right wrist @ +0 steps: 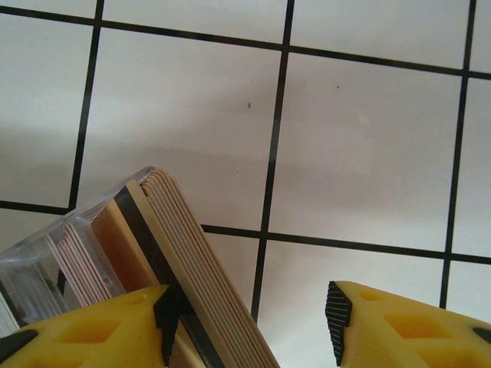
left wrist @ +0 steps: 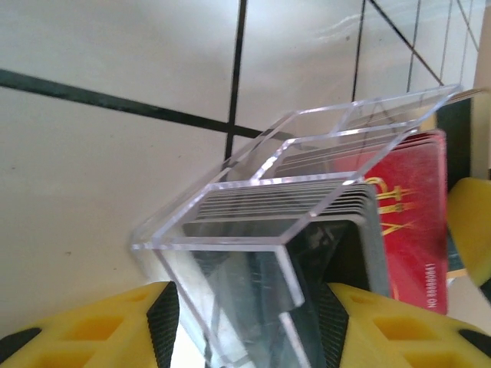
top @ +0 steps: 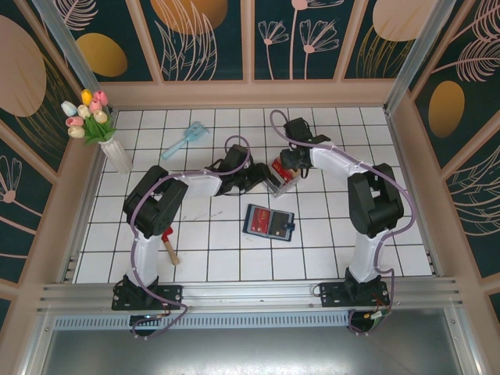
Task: Put the credit cards into the card holder
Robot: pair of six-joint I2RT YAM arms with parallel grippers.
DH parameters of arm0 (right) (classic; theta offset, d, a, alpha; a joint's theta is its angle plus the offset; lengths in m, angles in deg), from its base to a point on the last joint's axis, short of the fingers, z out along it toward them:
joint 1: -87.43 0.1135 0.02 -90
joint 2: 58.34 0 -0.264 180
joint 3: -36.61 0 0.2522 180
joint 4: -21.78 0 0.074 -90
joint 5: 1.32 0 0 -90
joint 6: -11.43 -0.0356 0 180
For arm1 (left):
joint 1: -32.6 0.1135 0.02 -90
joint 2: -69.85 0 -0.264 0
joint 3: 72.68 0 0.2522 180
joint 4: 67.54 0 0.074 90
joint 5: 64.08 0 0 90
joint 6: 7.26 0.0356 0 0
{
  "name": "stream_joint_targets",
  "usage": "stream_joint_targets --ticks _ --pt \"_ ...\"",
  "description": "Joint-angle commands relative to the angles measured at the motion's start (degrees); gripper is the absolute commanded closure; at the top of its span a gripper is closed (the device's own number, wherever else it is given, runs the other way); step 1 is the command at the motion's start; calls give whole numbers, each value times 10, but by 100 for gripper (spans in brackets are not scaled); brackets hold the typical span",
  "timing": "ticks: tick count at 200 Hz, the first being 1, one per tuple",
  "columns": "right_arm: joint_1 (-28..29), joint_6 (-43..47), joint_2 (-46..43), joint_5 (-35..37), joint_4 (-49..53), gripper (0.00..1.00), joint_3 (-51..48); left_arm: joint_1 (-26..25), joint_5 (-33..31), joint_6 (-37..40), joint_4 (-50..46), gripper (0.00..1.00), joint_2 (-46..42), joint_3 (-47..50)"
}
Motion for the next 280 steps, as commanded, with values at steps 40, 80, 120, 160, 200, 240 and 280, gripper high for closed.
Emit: stream_joint_targets --ticks 40,80,120,160,200,240,280 --pt "1 17 -6 61 30 49 23 -2 -12 -2 -1 48 14 19" --pt "-33 2 -14 -118 28 45 27 -2 -11 3 43 46 -23 37" --pt "-50 -3 4 -202 30 45 38 -2 0 19 15 47 -10 0" --pt "-53 -10 -21 -292 23 52 23 -2 -2 28 -8 49 0 -6" --pt "-53 -5 -36 -312 25 51 13 -2 -13 40 -23 51 2 -12" --pt "-53 -4 -15 -315 40 49 24 -2 -22 55 -38 52 9 -22" --pt "-56 -1 10 -294 56 47 47 -2 -32 75 -59 54 21 -38"
